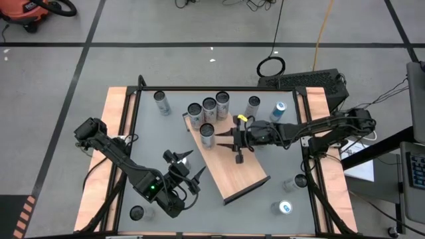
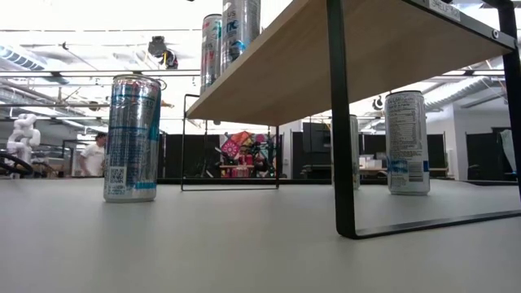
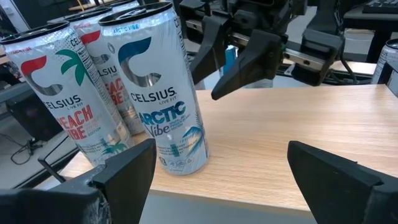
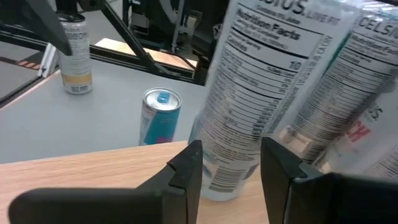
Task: Place canned beverage on shelf
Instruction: Put the bottom left white-blue soda can on the shelf, then put the right white-blue soda can on the shelf aligned with the other white-blue soda can
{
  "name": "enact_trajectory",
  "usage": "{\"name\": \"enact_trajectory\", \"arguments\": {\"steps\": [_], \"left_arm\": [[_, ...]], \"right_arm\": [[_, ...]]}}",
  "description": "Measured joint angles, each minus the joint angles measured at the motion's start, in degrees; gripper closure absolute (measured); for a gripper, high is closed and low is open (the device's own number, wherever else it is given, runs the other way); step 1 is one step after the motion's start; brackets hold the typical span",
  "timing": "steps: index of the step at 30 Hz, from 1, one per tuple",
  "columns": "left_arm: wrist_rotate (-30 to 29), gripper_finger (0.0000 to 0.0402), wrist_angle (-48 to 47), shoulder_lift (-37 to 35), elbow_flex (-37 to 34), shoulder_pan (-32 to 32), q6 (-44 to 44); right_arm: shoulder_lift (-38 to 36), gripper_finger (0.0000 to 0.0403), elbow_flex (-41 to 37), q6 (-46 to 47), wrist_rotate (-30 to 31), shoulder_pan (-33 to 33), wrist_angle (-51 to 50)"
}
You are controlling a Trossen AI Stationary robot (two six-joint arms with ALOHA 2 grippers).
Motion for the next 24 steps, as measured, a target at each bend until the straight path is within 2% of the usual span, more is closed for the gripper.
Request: {"name": "enact_trajectory", "arguments": {"steps": [7, 10, 21, 24], "left_arm": [[0.0, 0.0046, 0.02, 0.0, 0.01, 0.0, -0.04], [0.11, 0.0046, 0.04, 0.0, 0.01, -0.03, -0.32], [0.52, 0.0046, 0.25, 0.29, 0.0, -0.06, -0.26], [0.52, 0.0046, 0.74, 0.29, 0.0, -0.04, -0.22]], "right_arm": [[-0.25, 0.0307, 0.0, 1.02, 0.05, 0.07, -0.35], [-2.46, 0.0307, -0.07, 2.32, 0.18, 0.46, -3.82], [-16.16, 0.0307, -0.07, 9.43, 0.39, 7.22, -28.56], [-19.63, 0.0307, -0.07, 12.49, 2.98, 9.73, -35.45]]}}
